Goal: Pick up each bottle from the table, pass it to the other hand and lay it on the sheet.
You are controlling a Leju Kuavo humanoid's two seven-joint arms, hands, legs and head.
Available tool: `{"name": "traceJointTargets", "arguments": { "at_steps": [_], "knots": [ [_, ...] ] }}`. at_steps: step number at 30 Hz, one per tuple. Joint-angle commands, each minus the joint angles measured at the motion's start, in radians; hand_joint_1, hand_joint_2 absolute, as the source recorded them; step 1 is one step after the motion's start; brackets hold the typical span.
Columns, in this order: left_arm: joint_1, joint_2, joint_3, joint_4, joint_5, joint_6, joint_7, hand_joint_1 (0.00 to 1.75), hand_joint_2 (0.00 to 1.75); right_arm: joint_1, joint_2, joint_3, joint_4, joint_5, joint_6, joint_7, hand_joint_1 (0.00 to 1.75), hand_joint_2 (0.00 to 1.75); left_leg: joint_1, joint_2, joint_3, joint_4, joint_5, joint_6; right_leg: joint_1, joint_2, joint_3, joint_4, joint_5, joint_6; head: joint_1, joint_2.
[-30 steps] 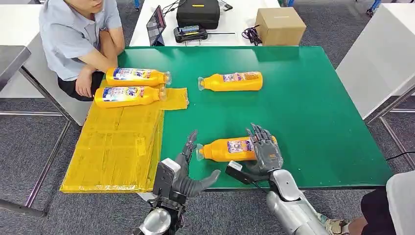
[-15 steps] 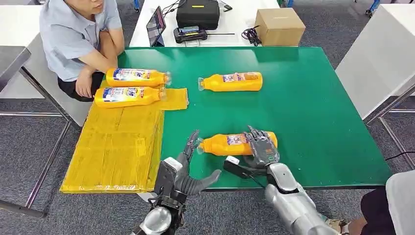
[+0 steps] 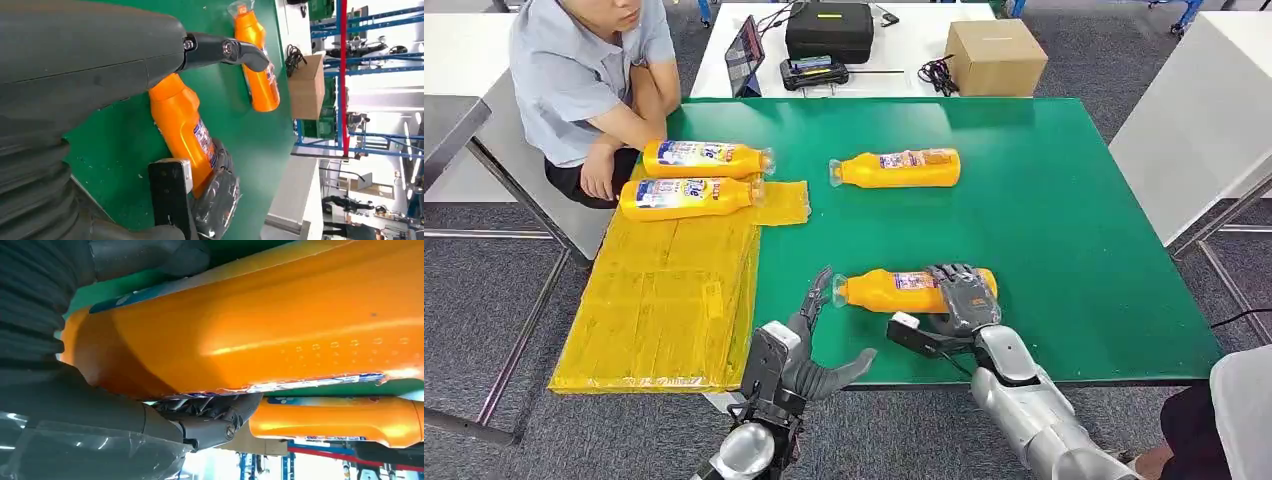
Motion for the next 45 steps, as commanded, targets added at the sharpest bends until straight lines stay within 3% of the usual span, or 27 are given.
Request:
{"name": "traceJointTargets", "arguments": {
  "at_steps": [1,7,12,31,35,45],
  "knots": [
    [-0.031,0.014,-0.011,0.057,-0.007,0.007,-0.004,0.00,1.75,0.028,-0.001,-0.009,0.071,-0.043,-0.005,-0.043,1.75,1.75,0.003,-0.002,0.002,-0.001,0.000,-0.003,0.003,-0.003,0.004,-0.002,-0.001,-0.003,0.000,0.000],
    [-0.035,0.009,0.000,0.064,-0.010,0.043,-0.043,0.00,1.75,0.078,0.050,-0.103,-0.071,-0.245,0.014,-0.191,1.75,1.75,0.003,0.000,0.003,0.000,-0.001,-0.003,0.003,-0.001,0.004,-0.001,-0.001,-0.003,0.000,0.000],
    [-0.033,0.004,0.014,0.068,0.002,0.075,-0.076,0.00,1.75,0.106,0.063,-0.133,-0.156,-0.322,0.018,-0.224,1.75,1.75,0.002,0.003,0.002,-0.001,-0.001,-0.003,0.002,0.001,0.003,-0.001,0.000,-0.003,0.000,0.000],
    [-0.037,-0.017,0.063,0.092,0.094,0.152,-0.153,0.00,1.75,0.121,0.091,-0.181,-0.210,-0.452,0.064,-0.289,1.75,1.75,0.002,0.003,-0.002,0.000,-0.001,-0.002,0.002,0.001,-0.002,0.000,0.000,-0.002,0.000,0.000],
    [-0.058,-0.022,0.090,0.154,0.266,0.055,-0.090,0.00,1.75,0.125,0.119,-0.161,-0.280,-0.505,0.086,-0.326,1.75,1.75,0.002,0.004,-0.002,0.000,-0.001,-0.003,0.002,0.002,-0.002,0.000,0.000,-0.003,0.000,0.000],
    [-0.086,-0.025,0.094,0.196,0.346,0.072,-0.118,0.00,1.75,0.131,0.125,-0.113,-0.329,-0.547,0.096,-0.336,1.75,1.75,0.002,0.003,-0.004,0.000,-0.001,-0.002,0.002,0.002,-0.004,0.000,-0.001,-0.002,0.000,0.000]
  ]
}}
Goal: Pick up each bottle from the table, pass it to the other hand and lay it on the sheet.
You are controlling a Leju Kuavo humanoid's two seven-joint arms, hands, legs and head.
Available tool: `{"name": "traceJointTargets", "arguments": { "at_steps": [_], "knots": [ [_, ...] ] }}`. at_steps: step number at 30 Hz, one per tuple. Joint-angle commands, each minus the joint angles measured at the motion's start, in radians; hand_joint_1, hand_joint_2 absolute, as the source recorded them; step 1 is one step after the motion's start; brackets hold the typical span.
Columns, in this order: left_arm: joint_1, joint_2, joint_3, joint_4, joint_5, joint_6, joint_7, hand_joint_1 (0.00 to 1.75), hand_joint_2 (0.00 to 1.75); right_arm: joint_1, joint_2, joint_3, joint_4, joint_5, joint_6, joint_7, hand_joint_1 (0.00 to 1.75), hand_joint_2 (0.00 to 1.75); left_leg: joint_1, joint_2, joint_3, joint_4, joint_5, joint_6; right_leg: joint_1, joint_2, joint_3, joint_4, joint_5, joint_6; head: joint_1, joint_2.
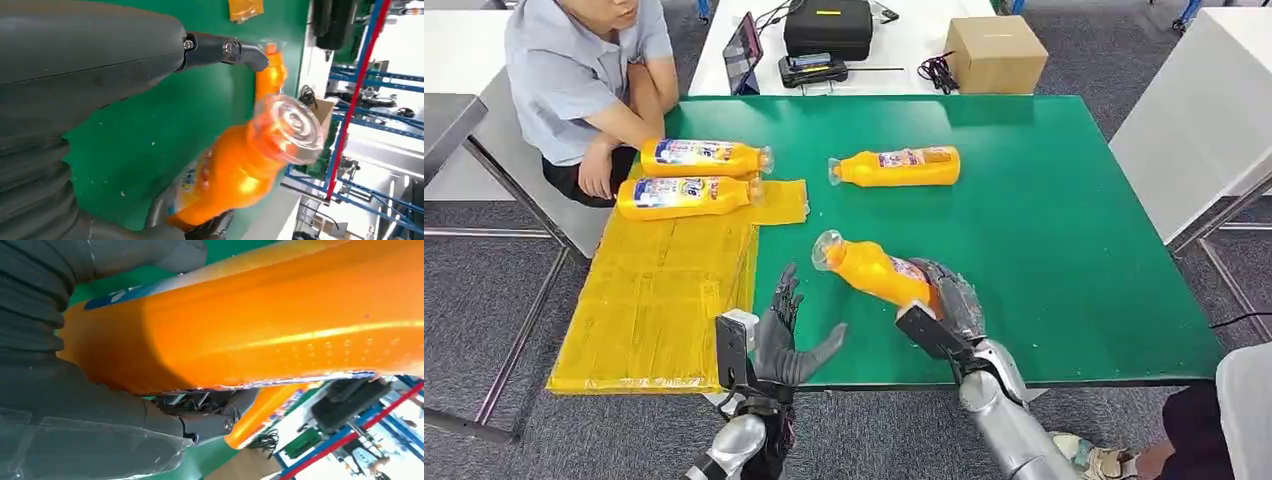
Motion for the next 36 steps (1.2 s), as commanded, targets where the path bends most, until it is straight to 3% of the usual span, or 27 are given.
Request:
{"name": "traceJointTargets", "arguments": {
  "at_steps": [1,9,36],
  "knots": [
    [-0.072,-0.005,0.036,0.127,0.078,0.012,-0.019,0.00,1.75,-0.010,0.021,0.043,-0.059,-0.044,0.017,-0.013,1.75,1.75,0.001,0.001,0.001,0.000,-0.001,-0.001,0.001,0.001,0.002,0.000,-0.001,-0.002,0.000,0.000],
    [-0.085,-0.016,0.066,0.153,0.105,0.059,-0.065,0.00,1.75,-0.015,0.014,0.056,-0.076,-0.054,-0.011,-0.006,1.75,1.75,0.002,0.002,0.002,0.001,-0.003,-0.003,0.003,0.001,0.003,0.000,-0.001,-0.004,0.000,0.000],
    [-0.142,-0.024,0.039,0.178,0.136,-0.063,-0.058,0.00,1.75,-0.054,0.048,0.197,-0.052,-0.094,0.061,-0.006,1.75,1.75,0.002,0.002,0.001,0.001,-0.002,-0.003,0.002,0.002,0.002,0.000,-0.001,-0.003,0.000,0.000]
  ]
}}
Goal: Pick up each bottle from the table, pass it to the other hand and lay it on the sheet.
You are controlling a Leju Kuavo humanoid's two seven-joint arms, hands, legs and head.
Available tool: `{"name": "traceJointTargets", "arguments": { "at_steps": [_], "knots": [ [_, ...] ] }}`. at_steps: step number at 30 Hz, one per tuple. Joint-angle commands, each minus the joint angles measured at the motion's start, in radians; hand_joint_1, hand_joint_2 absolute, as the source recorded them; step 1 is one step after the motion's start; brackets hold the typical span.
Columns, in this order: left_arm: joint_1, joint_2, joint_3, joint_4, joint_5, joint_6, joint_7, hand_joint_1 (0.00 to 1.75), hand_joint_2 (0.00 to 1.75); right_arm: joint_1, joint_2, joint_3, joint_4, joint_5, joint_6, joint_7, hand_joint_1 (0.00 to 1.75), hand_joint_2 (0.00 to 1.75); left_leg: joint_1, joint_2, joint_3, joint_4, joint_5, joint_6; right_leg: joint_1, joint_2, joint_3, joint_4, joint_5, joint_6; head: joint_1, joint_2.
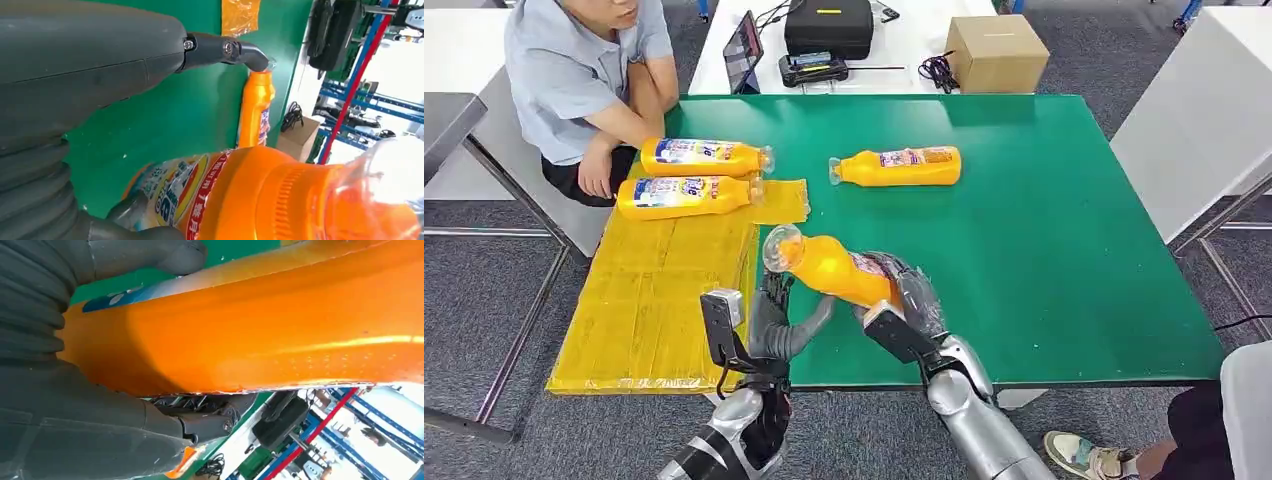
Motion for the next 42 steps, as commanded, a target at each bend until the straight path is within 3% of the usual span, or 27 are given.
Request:
{"name": "traceJointTargets", "arguments": {
  "at_steps": [1,8,21,42],
  "knots": [
    [-0.045,0.002,-0.011,0.063,-0.002,-0.036,0.020,0.00,1.75,-0.065,-0.003,0.063,0.063,-0.002,0.012,0.013,1.75,1.75,0.002,0.003,0.003,0.001,-0.002,-0.003,0.002,0.002,0.003,0.000,-0.001,-0.003,0.000,0.000],
    [-0.040,0.007,-0.092,0.082,-0.038,-0.087,0.062,0.00,1.75,-0.086,-0.003,0.059,0.099,-0.017,0.002,0.009,1.75,1.75,0.001,0.002,0.003,0.000,-0.001,-0.001,0.001,0.001,0.002,-0.001,0.000,-0.002,0.000,0.000],
    [-0.045,0.005,-0.117,0.110,-0.064,-0.088,0.061,0.00,1.75,-0.090,0.006,0.057,0.109,-0.024,0.007,0.006,1.75,1.75,0.001,0.002,0.003,0.000,-0.001,-0.002,0.001,0.001,0.002,-0.001,0.000,-0.002,0.000,0.000],
    [-0.087,-0.034,0.016,0.115,-0.021,0.010,0.002,0.00,1.75,-0.088,0.042,0.125,0.140,-0.015,0.014,0.004,1.75,1.75,0.003,0.003,0.003,0.002,-0.003,-0.003,0.003,0.002,0.003,0.001,-0.002,-0.003,0.000,0.000]
  ]
}}
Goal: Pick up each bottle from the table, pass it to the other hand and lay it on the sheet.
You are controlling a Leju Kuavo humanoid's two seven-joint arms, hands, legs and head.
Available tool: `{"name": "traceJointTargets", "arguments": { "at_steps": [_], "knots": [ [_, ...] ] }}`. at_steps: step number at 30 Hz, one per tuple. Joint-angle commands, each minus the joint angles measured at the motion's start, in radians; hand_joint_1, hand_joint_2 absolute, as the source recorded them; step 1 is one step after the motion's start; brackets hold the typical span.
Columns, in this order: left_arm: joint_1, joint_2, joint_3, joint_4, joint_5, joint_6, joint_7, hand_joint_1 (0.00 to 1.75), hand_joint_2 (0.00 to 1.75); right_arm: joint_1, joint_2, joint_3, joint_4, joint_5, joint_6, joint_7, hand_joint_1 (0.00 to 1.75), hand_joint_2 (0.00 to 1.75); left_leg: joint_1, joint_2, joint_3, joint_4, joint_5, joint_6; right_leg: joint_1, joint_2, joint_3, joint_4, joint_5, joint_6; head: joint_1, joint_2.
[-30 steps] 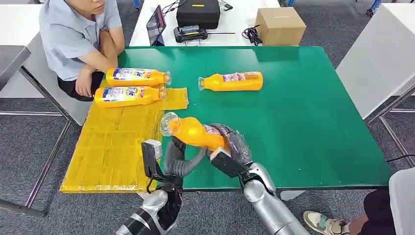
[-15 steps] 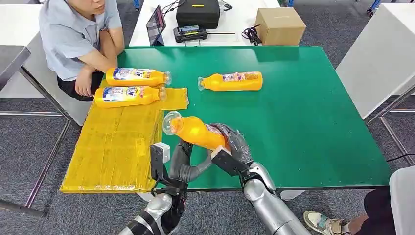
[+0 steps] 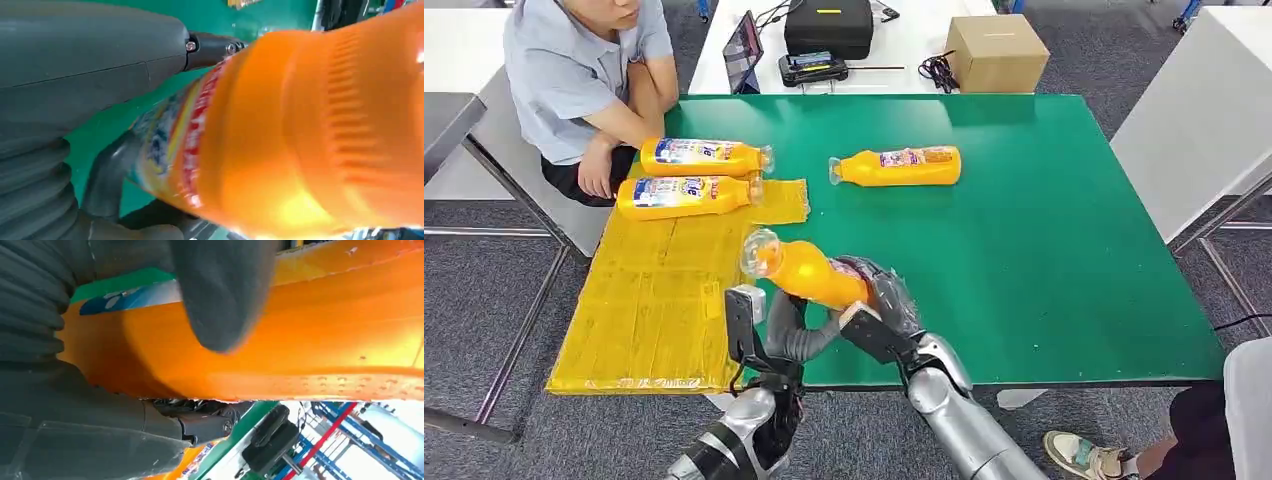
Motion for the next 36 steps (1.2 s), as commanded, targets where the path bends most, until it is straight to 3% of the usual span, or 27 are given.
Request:
{"name": "traceJointTargets", "arguments": {
  "at_steps": [1,3,4,23,24,25,26,33,34,36],
  "knots": [
    [-0.051,-0.014,0.070,0.048,0.010,0.031,-0.016,0.00,1.75,-0.043,0.002,0.058,0.069,0.002,0.003,-0.003,1.75,1.75,0.002,0.002,0.003,0.001,-0.002,-0.002,0.002,0.001,0.003,0.000,-0.001,-0.003,0.000,0.000],
    [-0.051,-0.014,0.070,0.048,0.010,0.031,-0.016,0.00,1.75,-0.043,0.002,0.058,0.069,0.002,0.003,-0.003,1.75,1.75,0.002,0.002,0.003,0.001,-0.002,-0.002,0.002,0.001,0.003,0.000,-0.001,-0.003,0.000,0.000],
    [-0.049,-0.012,0.071,0.044,0.008,0.028,-0.018,1.71,1.75,-0.044,0.004,0.057,0.075,-0.002,0.004,-0.002,1.75,1.75,0.001,0.001,0.002,0.000,-0.001,-0.002,0.001,0.001,0.001,0.000,0.000,-0.002,0.000,0.000],
    [-0.041,-0.009,0.063,0.044,-0.011,0.010,-0.010,1.75,1.75,-0.041,0.000,0.040,0.073,-0.023,-0.011,-0.007,1.73,1.75,0.002,0.002,0.004,0.001,-0.002,-0.002,0.002,0.002,0.004,0.000,-0.001,-0.003,0.000,0.000],
    [-0.040,-0.006,0.058,0.043,-0.017,0.006,-0.012,1.75,1.75,-0.040,0.000,0.035,0.072,-0.023,-0.021,-0.010,1.50,1.75,0.001,0.002,0.003,0.000,-0.001,-0.002,0.002,0.001,0.003,0.000,-0.001,-0.002,0.000,0.000],
    [-0.038,-0.003,0.052,0.038,-0.026,0.006,-0.012,1.75,1.75,-0.036,0.002,0.029,0.070,-0.027,-0.026,-0.012,0.96,1.75,0.002,0.002,0.004,0.000,-0.002,-0.002,0.002,0.001,0.004,-0.001,-0.001,-0.003,0.000,0.000],
    [-0.034,0.000,0.048,0.030,-0.033,0.006,-0.009,1.75,1.75,-0.034,0.003,0.024,0.068,-0.028,-0.031,-0.012,0.00,1.75,0.001,0.001,0.003,0.000,-0.001,-0.002,0.002,0.001,0.003,-0.001,-0.001,-0.002,0.000,0.000],
    [-0.013,0.040,0.009,-0.073,-0.161,0.052,-0.011,1.75,1.75,-0.012,0.016,-0.011,0.063,-0.027,-0.077,-0.020,0.00,1.75,0.001,0.001,0.002,0.000,-0.001,-0.001,0.001,0.001,0.002,-0.001,0.000,-0.002,0.000,0.000],
    [-0.011,0.042,0.015,-0.084,-0.172,0.059,-0.013,1.75,1.75,-0.010,0.016,-0.012,0.061,-0.024,-0.082,-0.023,0.00,0.00,0.002,0.002,0.004,0.000,-0.002,-0.002,0.002,0.001,0.004,-0.001,-0.001,-0.003,0.000,0.000],
    [-0.009,0.043,0.022,-0.094,-0.177,0.063,-0.013,1.75,1.75,-0.008,0.017,-0.014,0.060,-0.021,-0.087,-0.025,0.00,0.00,0.002,0.002,0.004,0.000,-0.002,-0.003,0.002,0.002,0.004,-0.001,-0.001,-0.003,0.000,0.000]
  ]
}}
